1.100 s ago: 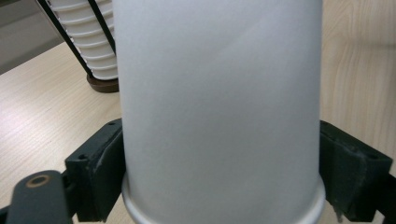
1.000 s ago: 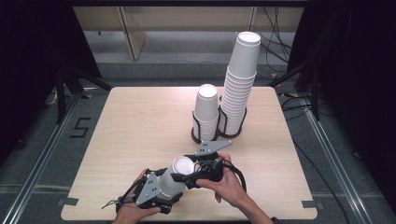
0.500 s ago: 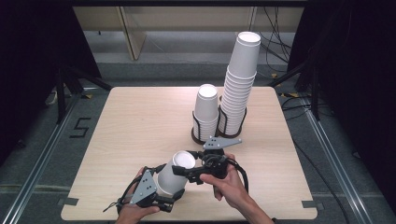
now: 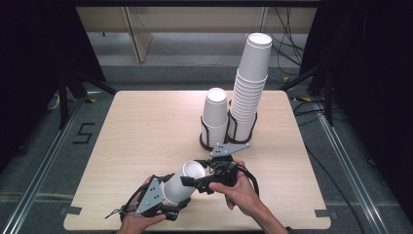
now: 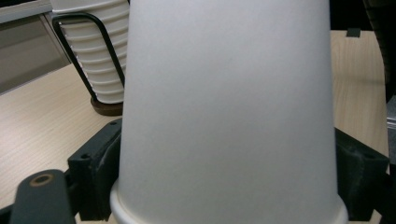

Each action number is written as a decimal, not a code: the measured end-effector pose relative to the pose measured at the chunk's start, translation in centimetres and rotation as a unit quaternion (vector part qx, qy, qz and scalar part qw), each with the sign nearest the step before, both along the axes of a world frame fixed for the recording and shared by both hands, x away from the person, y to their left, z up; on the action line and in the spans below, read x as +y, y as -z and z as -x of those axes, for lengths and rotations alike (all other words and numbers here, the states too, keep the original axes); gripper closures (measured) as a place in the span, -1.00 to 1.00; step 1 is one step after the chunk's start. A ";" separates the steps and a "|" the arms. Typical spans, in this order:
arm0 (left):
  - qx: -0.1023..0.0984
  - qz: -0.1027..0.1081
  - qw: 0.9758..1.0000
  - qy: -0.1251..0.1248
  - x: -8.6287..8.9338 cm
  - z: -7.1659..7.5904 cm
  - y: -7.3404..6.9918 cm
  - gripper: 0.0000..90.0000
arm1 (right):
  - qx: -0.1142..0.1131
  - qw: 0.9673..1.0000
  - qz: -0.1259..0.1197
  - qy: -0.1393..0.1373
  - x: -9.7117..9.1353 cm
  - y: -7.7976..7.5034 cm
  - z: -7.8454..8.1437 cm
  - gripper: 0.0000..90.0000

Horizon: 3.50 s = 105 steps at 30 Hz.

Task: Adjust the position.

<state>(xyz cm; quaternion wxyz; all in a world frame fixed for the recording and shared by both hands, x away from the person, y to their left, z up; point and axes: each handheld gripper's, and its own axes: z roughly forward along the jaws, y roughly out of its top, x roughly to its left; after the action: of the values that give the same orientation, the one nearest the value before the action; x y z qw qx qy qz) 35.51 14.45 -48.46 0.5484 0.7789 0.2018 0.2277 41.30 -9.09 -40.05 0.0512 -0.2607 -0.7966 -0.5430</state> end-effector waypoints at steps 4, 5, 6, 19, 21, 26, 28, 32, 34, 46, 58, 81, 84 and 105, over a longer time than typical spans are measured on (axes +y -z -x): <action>-0.002 -0.015 1.000 -0.002 0.3 0.0 -0.1 -0.67 | -0.003 1.000 0.009 0.001 -0.2 -0.5 0.1 -0.55; -0.001 -0.028 1.000 0.000 0.3 0.0 -0.2 -0.66 | -0.013 1.000 0.015 -0.005 -0.5 -0.9 0.0 -0.58; -0.001 -0.028 1.000 0.000 0.3 0.0 -0.2 -0.66 | -0.018 1.000 0.020 -0.003 -0.7 -1.3 0.0 -0.60; 0.009 -0.131 0.991 0.033 -0.4 0.4 -0.3 -0.64 | -0.128 0.975 0.170 -0.066 -1.4 -3.4 1.3 -0.63; 0.006 -0.145 0.989 0.039 -0.6 0.6 -0.4 -0.64 | -0.138 0.968 0.195 -0.075 -1.1 -3.2 1.4 -0.62; -0.017 -0.188 0.981 0.042 -0.8 0.9 -0.7 -0.64 | -0.146 0.959 0.221 -0.098 -0.7 -3.1 1.9 -0.61; -0.025 -0.205 0.978 0.043 -0.9 1.0 -0.9 -0.64 | -0.148 0.956 0.233 -0.102 -0.5 -3.0 2.1 -0.62; -0.040 -0.237 0.969 0.052 -1.0 1.1 -1.0 -0.64 | -0.153 0.946 0.258 -0.121 0.0 -2.8 2.4 -0.63; -0.042 -0.251 0.965 0.056 -1.0 1.1 -1.2 -0.64 | -0.156 0.942 0.269 -0.126 0.4 -2.7 2.6 -0.64; -0.053 -0.264 0.960 0.080 -1.2 1.4 -1.6 -0.62 | -0.159 0.905 0.343 -0.194 2.5 -1.1 2.5 -0.60; -0.061 -0.230 0.966 0.101 -1.2 1.9 -1.9 -0.62 | -0.158 0.866 0.412 -0.233 3.6 0.5 2.6 -0.56; -0.036 0.016 0.989 0.140 0.4 1.1 -1.4 -0.86 | -0.177 0.919 0.261 -0.237 -0.2 1.3 2.3 -0.47; -0.040 0.019 0.989 0.144 0.5 1.0 -1.4 -0.85 | -0.176 0.921 0.253 -0.238 -0.3 1.5 2.3 -0.47; 0.011 -0.007 0.991 0.130 -0.6 1.2 -2.1 -0.62 | -0.180 0.917 0.287 -0.211 0.0 2.4 2.9 -0.57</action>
<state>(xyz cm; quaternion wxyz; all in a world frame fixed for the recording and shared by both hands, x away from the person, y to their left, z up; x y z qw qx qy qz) 34.26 13.86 -46.37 0.5659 0.8045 0.1033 0.1477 38.43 -9.11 -42.45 -0.0565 0.0125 -0.9507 -0.3048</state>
